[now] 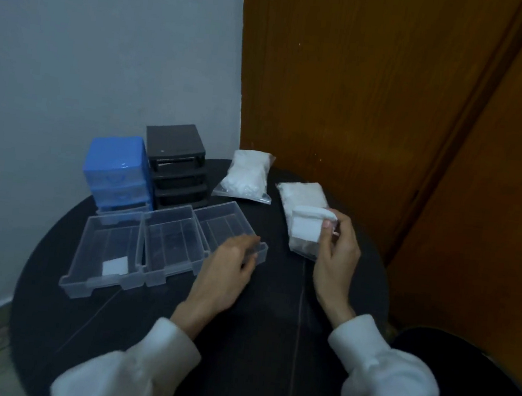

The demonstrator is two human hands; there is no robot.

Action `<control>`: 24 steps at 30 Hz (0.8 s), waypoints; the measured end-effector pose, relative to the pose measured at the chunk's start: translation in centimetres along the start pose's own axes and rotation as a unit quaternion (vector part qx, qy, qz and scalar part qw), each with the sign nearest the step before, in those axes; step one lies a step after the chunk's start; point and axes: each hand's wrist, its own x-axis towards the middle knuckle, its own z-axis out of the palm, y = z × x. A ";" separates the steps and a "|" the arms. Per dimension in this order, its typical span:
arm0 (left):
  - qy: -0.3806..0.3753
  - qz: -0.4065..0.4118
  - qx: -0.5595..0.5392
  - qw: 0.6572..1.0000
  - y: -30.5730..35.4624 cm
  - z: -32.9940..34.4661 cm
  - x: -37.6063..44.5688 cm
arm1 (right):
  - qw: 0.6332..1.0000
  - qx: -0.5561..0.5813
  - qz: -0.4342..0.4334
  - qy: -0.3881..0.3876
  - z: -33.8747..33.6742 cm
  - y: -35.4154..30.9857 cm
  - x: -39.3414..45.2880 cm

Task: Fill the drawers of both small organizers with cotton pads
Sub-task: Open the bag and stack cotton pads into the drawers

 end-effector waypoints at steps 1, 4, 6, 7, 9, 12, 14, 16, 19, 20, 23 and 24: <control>-0.010 0.005 0.002 1.000 0.0 0.1 -0.3 | 1.000 0.001 -0.004 -0.008 0.2 -0.3 0.0; -0.018 0.010 0.002 1.000 0.1 0.0 -0.9 | 0.999 0.006 0.003 -0.032 0.6 -0.8 -0.1; -0.034 0.026 -0.003 0.999 0.3 0.0 -1.4 | 0.999 0.010 0.007 -0.050 0.7 -1.0 -0.1; -0.046 0.038 -0.010 0.998 0.4 0.0 -1.7 | 0.998 0.010 0.006 -0.059 0.6 -1.2 0.0; -0.062 0.060 -0.042 0.995 0.5 -0.1 -2.3 | 0.997 0.008 0.007 -0.081 0.6 -1.5 0.1; 0.010 0.052 -0.082 0.995 0.2 -0.9 -2.7 | 0.993 0.002 0.009 -0.118 0.6 -2.1 0.2; 0.082 0.020 -0.051 0.995 -0.2 -1.3 -2.3 | 0.988 0.002 0.008 -0.152 0.5 -2.3 0.1; 0.104 -0.021 0.010 0.994 -0.7 -1.8 -1.7 | 0.977 0.001 0.007 -0.213 0.6 -2.5 -0.1; 0.061 -0.059 0.133 0.988 -1.3 -1.5 -0.9 | 0.959 -0.030 -0.016 -0.280 0.9 -2.4 -0.8; 0.047 -0.064 0.165 0.983 -1.5 -1.3 -0.8 | 0.955 -0.040 -0.025 -0.293 1.1 -2.4 -1.0; 0.044 -0.070 0.177 0.981 -1.6 -0.9 -0.7 | 0.945 -0.063 -0.048 -0.319 1.7 -2.4 -1.6; 0.047 -0.067 0.166 0.983 -1.7 -0.9 -0.7 | 0.943 -0.069 -0.055 -0.322 1.8 -2.5 -1.7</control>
